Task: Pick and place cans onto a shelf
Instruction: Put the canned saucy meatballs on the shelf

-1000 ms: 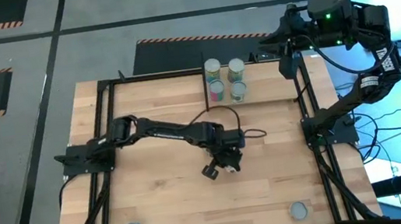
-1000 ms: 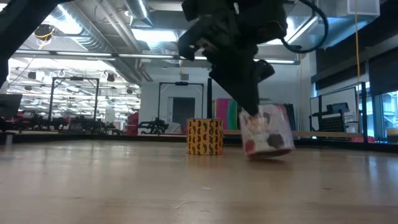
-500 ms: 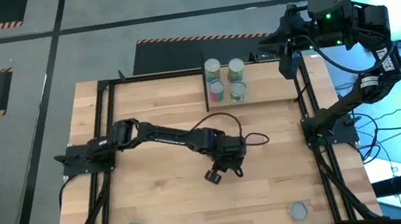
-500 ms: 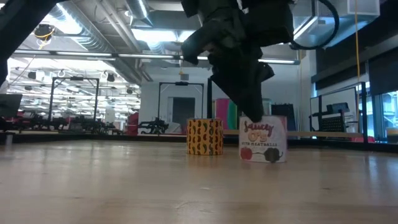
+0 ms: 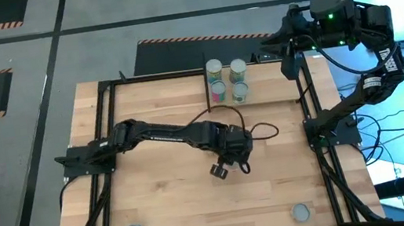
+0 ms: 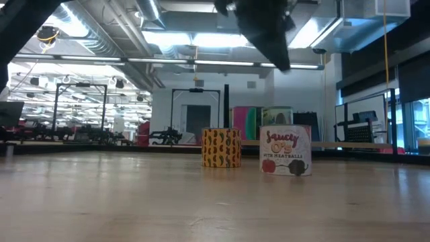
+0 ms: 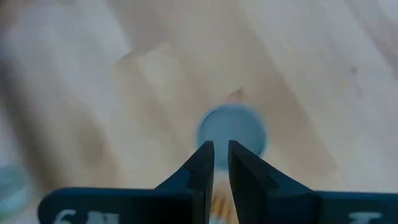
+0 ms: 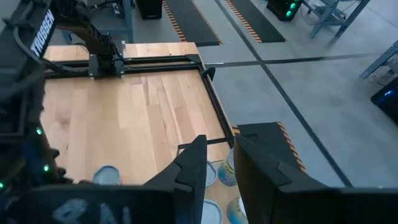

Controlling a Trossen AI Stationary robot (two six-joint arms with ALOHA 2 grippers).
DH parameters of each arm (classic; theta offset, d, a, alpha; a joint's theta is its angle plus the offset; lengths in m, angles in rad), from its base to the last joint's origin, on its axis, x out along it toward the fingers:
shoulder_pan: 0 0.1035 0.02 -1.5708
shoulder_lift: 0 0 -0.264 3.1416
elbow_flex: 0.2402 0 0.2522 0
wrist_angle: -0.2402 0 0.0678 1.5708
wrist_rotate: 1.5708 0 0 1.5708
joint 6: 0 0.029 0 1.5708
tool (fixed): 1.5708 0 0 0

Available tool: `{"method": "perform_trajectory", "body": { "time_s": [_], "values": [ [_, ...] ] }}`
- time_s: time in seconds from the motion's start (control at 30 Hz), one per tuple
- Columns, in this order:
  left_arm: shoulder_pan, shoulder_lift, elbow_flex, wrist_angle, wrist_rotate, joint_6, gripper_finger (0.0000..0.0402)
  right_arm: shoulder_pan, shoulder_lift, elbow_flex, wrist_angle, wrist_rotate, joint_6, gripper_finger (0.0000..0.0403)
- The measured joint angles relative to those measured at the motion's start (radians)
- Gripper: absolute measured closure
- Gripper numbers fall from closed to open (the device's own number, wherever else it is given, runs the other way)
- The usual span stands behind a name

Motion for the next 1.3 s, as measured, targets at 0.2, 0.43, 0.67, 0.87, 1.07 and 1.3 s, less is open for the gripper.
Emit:
{"method": "perform_trajectory", "body": {
  "time_s": [0.2,0.43,0.67,0.87,1.07,1.3],
  "values": [
    [0.002,-0.069,0.089,-0.150,-0.096,-0.063,0.0360,0.000,0.000,0.000,-0.093,0.000,0.041,0.0320],
    [0.004,-0.223,0.091,-0.220,-0.096,-0.183,0.0361,0.003,-0.009,-0.036,-0.195,-0.030,0.111,0.0320],
    [0.003,-0.395,0.091,-0.258,-0.134,-0.285,0.0363,0.028,-0.013,-0.180,-0.190,-0.062,0.141,0.0320],
    [0.003,-0.561,0.091,-0.260,-0.222,-0.366,0.0362,0.064,-0.012,-0.394,-0.193,-0.143,0.178,0.0320],
    [-0.006,-0.688,0.091,-0.260,-0.236,-0.365,0.0361,0.105,-0.007,-0.596,-0.133,-0.212,0.282,0.0320],
    [-0.006,-0.780,0.091,-0.296,-0.252,-0.365,0.0361,0.220,-0.006,-0.788,0.108,-0.346,0.262,0.0320]
  ]
}}
